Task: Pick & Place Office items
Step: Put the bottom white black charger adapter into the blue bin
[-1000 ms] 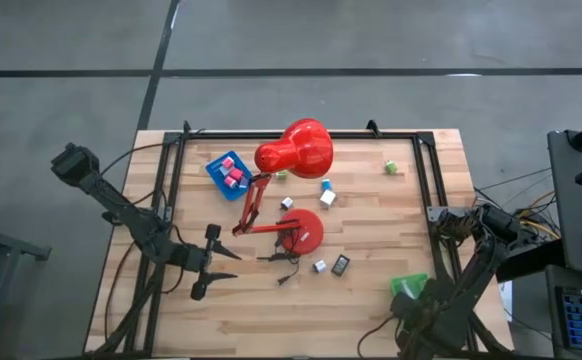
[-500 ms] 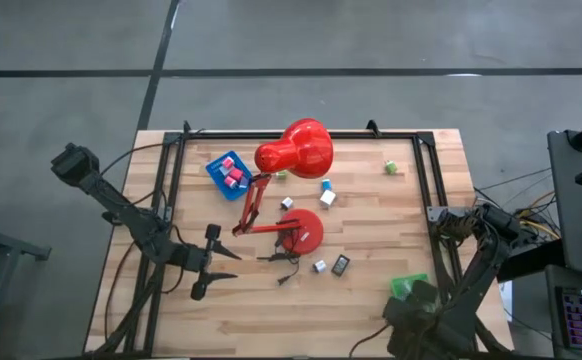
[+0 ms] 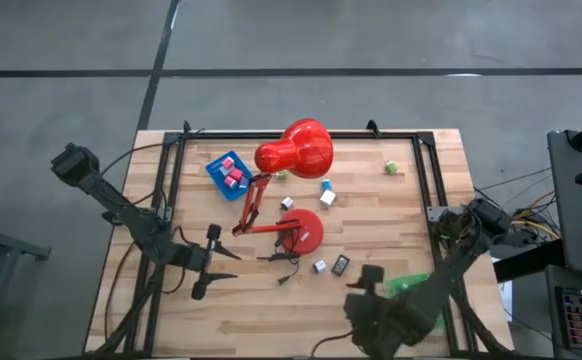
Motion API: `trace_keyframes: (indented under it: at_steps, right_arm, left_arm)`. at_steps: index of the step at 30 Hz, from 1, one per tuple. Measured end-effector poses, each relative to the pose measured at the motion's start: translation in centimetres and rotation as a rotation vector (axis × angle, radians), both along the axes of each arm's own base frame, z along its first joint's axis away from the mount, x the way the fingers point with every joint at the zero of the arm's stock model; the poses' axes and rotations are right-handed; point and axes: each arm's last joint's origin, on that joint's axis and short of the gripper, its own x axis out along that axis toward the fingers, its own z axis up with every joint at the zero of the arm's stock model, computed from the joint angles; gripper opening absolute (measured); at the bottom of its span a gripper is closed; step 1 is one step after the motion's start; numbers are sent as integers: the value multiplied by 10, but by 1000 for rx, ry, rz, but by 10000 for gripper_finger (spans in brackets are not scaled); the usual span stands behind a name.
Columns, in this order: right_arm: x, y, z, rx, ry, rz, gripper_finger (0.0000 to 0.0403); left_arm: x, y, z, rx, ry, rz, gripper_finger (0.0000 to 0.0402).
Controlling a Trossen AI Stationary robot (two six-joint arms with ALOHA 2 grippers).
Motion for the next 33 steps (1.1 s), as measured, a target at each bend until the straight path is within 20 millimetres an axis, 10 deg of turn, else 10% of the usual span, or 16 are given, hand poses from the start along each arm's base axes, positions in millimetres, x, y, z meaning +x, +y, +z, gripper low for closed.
trace_keyframes:
  at_steps: [33]
  right_arm:
    - [58,-104,-90,-13,163,313,288]
  left_arm:
    - [-1,2,-8,-41,82,46,209]
